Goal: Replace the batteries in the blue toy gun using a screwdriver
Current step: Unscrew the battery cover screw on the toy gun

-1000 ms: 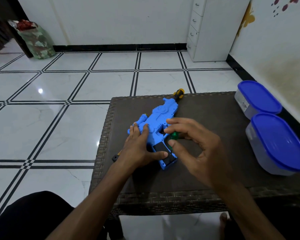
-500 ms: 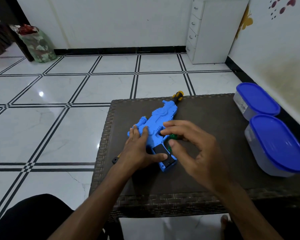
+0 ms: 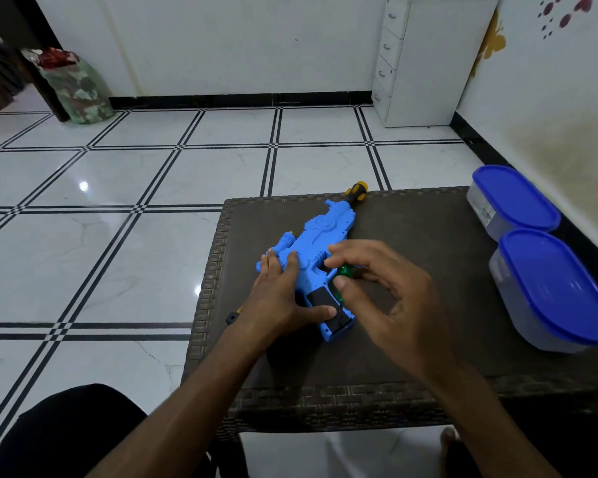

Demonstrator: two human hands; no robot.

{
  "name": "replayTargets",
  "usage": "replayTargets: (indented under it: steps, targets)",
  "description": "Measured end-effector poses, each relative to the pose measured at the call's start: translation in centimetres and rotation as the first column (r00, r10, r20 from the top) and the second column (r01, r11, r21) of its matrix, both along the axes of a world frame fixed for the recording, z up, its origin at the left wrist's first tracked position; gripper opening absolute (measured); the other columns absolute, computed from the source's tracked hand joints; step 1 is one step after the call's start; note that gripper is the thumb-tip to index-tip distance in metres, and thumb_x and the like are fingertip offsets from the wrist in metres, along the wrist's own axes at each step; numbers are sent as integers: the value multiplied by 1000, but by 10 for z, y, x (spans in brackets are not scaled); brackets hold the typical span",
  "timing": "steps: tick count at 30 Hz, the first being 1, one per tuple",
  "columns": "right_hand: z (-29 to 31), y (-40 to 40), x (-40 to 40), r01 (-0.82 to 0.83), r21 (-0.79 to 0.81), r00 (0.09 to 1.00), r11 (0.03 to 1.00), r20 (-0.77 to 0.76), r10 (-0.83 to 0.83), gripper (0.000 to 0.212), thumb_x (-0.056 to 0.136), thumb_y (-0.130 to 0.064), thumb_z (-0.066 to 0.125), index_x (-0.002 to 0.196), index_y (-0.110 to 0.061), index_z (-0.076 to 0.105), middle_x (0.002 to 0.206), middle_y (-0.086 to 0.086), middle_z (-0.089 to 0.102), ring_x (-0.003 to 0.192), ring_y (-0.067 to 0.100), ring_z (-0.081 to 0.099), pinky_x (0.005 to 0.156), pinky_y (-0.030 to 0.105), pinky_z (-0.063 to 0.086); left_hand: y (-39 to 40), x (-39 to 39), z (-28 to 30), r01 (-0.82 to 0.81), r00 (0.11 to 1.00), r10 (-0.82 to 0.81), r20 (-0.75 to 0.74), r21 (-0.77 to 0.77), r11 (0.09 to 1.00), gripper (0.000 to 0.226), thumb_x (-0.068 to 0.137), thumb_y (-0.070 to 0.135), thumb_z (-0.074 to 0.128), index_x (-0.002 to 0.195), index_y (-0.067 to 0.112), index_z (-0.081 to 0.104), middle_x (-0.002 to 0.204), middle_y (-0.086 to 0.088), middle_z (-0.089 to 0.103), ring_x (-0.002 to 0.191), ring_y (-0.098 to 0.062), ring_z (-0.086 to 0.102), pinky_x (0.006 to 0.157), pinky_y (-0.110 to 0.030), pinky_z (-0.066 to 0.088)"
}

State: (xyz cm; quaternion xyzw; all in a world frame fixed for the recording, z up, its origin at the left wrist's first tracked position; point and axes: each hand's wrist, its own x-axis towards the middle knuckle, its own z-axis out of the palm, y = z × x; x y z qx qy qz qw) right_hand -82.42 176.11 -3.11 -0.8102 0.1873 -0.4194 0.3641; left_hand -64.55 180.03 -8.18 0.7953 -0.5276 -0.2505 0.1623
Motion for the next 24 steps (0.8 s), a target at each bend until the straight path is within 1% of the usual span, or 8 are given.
replayTargets:
  steps: [3, 5, 9, 13, 16, 18, 21, 24]
  targets:
    - [3, -3, -1, 35, -47, 999, 998, -9, -36, 14, 82, -12, 78, 95, -10, 74, 103, 2, 60, 96, 17, 65, 83, 31, 55, 0, 1, -2, -6, 1000, 6, 2, -10, 1000, 118, 74, 60, 71, 155, 17, -4, 159, -15, -22, 146, -26, -23, 120, -40, 3]
    - [3, -5, -3, 28, -55, 1000, 998, 7, -28, 14, 81, -8, 78, 95, -9, 73, 98, 2, 63, 91, 16, 66, 80, 32, 56, 0, 1, -3, -8, 1000, 8, -1, -9, 1000, 119, 73, 61, 71, 155, 18, -4, 159, -14, -23, 146, -25, -24, 120, -39, 2]
    - [2, -1, -2, 17, 17, 1000, 1000, 16, -17, 30, 87, 4, 68, 112, -12, 68, 107, -4, 72, 103, 9, 68, 90, 25, 55, 0, 0, -3, -2, 1000, 2, -4, -17, 1000, 119, 75, 60, 71, 155, 17, -6, 159, -14, -24, 146, -25, -24, 120, -39, 1]
    - [0, 1, -3, 27, -49, 1000, 998, 4, -27, 21, 86, -2, 68, 104, -10, 72, 115, 0, 67, 106, 12, 66, 90, 31, 54, 1, 1, -4, -2, 1000, 2, 3, -16, 1000, 117, 75, 59, 71, 156, 18, -3, 159, -14, -22, 147, -26, -22, 120, -40, 3]
    - [2, -2, -4, 56, -94, 998, 994, -3, -56, 19, 81, -10, 79, 99, -11, 75, 105, 3, 59, 94, 16, 65, 82, 30, 55, 0, 2, -5, -3, 1000, 3, 3, -13, 1000, 118, 73, 61, 71, 156, 18, -3, 159, -14, -22, 146, -26, -22, 120, -40, 3]
    - [2, -2, -4, 59, -93, 998, 994, 0, -59, 23, 80, -6, 79, 102, -12, 73, 101, 1, 61, 92, 15, 66, 81, 30, 55, -1, 2, -5, -2, 1000, 2, 1, -11, 1000, 119, 74, 61, 71, 155, 18, -4, 159, -14, -23, 146, -26, -24, 120, -40, 2]
    - [1, -1, -5, 47, -15, 999, 999, 18, -47, 35, 84, 2, 74, 115, -11, 66, 109, -2, 69, 102, 10, 68, 88, 26, 55, -3, 2, -5, -4, 1000, 4, 6, -6, 1000, 120, 74, 61, 71, 155, 17, -6, 159, -15, -23, 146, -27, -24, 119, -39, 1]
    - [1, 0, -6, 29, -50, 1000, 998, -2, -30, 28, 86, 3, 67, 112, -8, 67, 109, -3, 70, 106, 11, 67, 89, 29, 56, -2, 2, -6, -6, 1000, 6, 7, -11, 1000, 118, 74, 60, 71, 155, 17, -4, 159, -15, -22, 146, -28, -23, 120, -40, 2]
